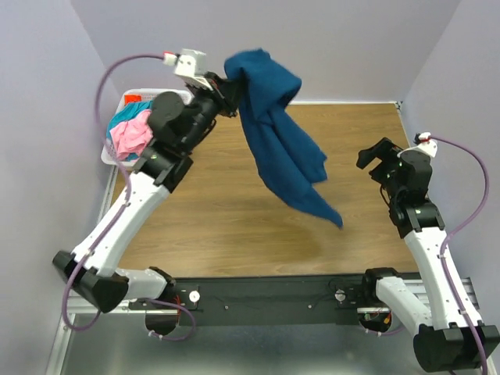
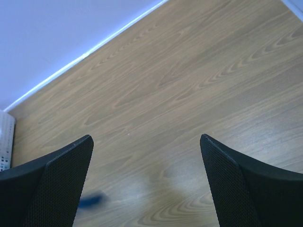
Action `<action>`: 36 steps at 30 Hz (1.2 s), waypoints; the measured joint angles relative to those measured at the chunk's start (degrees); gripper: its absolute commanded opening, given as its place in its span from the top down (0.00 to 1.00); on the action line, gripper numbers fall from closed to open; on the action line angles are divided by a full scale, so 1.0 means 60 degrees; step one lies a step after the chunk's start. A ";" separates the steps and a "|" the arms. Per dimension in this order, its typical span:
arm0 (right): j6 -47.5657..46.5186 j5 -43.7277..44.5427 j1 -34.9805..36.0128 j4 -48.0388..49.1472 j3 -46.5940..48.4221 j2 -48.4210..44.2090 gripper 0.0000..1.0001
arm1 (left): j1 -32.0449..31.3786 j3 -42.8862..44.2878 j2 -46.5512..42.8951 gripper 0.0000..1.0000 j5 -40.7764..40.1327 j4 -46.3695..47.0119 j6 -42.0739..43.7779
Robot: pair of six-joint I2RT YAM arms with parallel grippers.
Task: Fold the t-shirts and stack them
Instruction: Move the tshirt to the center of the board, then flatten the tshirt out
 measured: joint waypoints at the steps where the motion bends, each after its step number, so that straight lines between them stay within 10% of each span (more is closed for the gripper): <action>1: 0.0000 0.0029 0.0000 0.0000 0.0000 -0.0047 0.00 | 0.0047 -0.0270 0.0117 0.54 -0.0178 0.0004 -0.0047; 3: -0.0004 0.0055 0.0000 0.0004 0.0000 -0.0113 0.00 | 0.0255 -0.0834 0.0860 0.28 -0.0594 -0.0229 -0.0382; 10: -0.0117 -0.0463 0.0000 -0.0066 -0.0018 0.0648 0.00 | 0.1410 -0.2269 0.3763 0.08 -0.1461 -0.2018 -0.1428; 23: -0.0470 -0.2280 0.0459 -0.0419 -0.0517 0.1654 0.00 | 0.1304 -0.5155 0.1555 0.08 -0.1559 -0.1989 -0.1934; 36: 0.0098 -0.1920 0.4113 -0.0415 -0.0758 0.4346 0.05 | -0.0361 -0.6859 0.2375 0.08 0.0117 -0.0951 -0.2863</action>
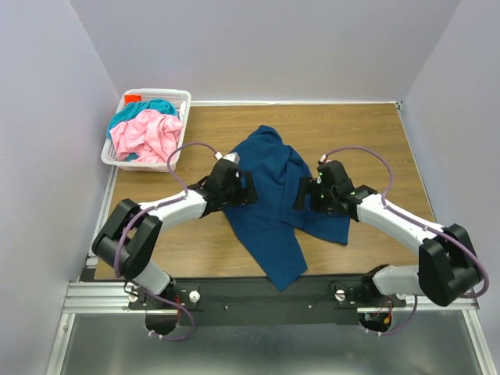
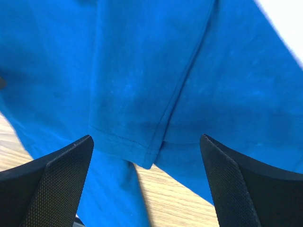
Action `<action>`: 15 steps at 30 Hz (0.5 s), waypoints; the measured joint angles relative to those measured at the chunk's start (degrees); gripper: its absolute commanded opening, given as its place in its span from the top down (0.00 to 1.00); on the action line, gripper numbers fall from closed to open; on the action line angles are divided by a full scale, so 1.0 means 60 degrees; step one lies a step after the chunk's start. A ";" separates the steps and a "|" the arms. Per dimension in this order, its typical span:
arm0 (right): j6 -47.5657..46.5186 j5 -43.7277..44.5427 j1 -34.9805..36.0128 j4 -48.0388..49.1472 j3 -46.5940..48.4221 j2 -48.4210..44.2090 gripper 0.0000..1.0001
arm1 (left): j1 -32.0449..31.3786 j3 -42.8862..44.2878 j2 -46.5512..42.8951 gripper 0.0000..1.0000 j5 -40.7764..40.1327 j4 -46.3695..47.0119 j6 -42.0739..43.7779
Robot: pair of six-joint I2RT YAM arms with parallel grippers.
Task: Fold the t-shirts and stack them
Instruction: Flatten the tshirt out
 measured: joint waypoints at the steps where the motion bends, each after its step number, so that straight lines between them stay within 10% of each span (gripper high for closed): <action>1: 0.0102 0.0029 0.0109 -0.0004 0.0000 0.0178 0.07 | -0.0018 0.0142 0.0240 0.07 0.0036 0.0087 -0.0011; 15: 0.0936 -0.0211 0.0685 0.0463 -0.0004 0.1461 0.36 | 0.0186 0.0776 0.1486 0.07 0.0044 0.0561 -0.0007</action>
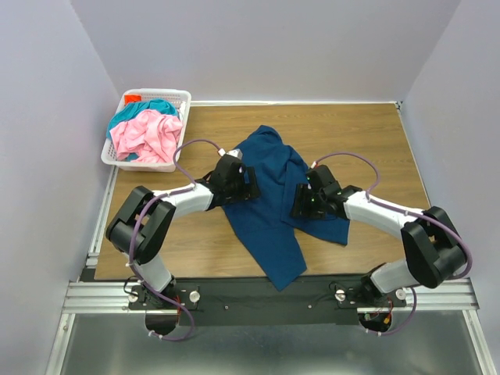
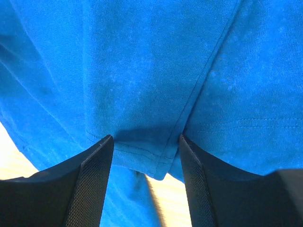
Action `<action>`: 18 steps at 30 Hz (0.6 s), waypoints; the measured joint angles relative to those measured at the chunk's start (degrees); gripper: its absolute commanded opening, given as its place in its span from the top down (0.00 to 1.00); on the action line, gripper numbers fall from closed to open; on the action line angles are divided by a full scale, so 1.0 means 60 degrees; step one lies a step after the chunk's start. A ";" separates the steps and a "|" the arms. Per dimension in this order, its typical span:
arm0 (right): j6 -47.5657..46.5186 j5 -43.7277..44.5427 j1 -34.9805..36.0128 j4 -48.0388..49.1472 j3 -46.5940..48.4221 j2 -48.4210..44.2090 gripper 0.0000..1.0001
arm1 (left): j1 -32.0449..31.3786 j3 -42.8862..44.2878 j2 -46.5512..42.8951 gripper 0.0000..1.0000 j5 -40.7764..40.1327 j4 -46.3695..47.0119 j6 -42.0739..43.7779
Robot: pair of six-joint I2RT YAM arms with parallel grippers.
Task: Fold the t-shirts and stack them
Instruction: Flatten the tshirt out
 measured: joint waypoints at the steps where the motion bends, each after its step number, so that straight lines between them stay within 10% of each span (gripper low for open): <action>1: 0.0040 -0.0004 0.0011 0.0025 0.0000 0.0015 0.36 | 0.0004 0.0000 0.0022 0.07 0.0000 0.0055 -0.0004; 7: 0.0259 -0.0007 0.0015 0.0146 -0.0004 0.0302 0.37 | 0.0040 0.0000 0.0051 0.07 0.0000 0.0146 -0.0004; 15: 0.0492 0.0004 0.0160 0.0222 0.0000 0.0310 0.99 | 0.0047 0.0000 0.0051 0.07 -0.0007 0.0146 0.0000; 18: 0.0535 0.0025 0.0175 0.0222 0.0018 0.0302 0.99 | 0.0058 0.0000 0.0051 0.07 -0.0084 0.0138 0.0000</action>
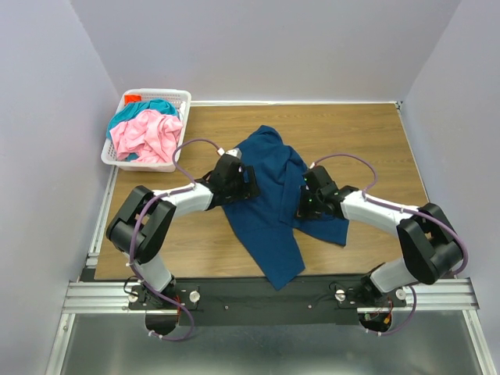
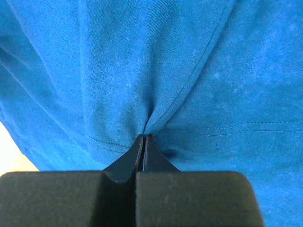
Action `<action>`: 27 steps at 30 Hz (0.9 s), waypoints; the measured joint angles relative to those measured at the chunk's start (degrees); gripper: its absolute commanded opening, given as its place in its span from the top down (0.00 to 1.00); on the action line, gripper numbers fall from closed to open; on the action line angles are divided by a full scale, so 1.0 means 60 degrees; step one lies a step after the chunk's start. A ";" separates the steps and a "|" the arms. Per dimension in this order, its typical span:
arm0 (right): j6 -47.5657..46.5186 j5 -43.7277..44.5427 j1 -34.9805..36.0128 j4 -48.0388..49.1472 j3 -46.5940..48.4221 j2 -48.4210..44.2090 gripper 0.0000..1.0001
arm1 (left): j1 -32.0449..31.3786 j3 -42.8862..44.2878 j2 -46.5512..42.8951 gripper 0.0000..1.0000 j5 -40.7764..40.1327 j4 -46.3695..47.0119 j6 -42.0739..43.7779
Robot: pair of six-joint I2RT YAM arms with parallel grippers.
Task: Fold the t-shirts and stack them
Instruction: Flatten the tshirt out
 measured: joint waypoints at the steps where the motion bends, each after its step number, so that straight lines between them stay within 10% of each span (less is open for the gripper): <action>1: -0.0007 0.0025 0.0000 0.0000 0.0022 -0.0004 0.99 | 0.0007 0.0000 0.0000 0.07 -0.0029 0.0000 0.0000; 14: -0.0645 0.2404 -0.0229 -0.0273 0.1126 -0.0681 0.99 | 0.0681 0.0018 0.0000 0.07 -0.0259 -0.0058 0.0091; 27: -0.3049 0.4750 -0.3752 -0.0521 0.4022 0.1246 0.99 | 0.1512 0.1610 0.1118 0.07 -0.0262 -0.0765 0.0634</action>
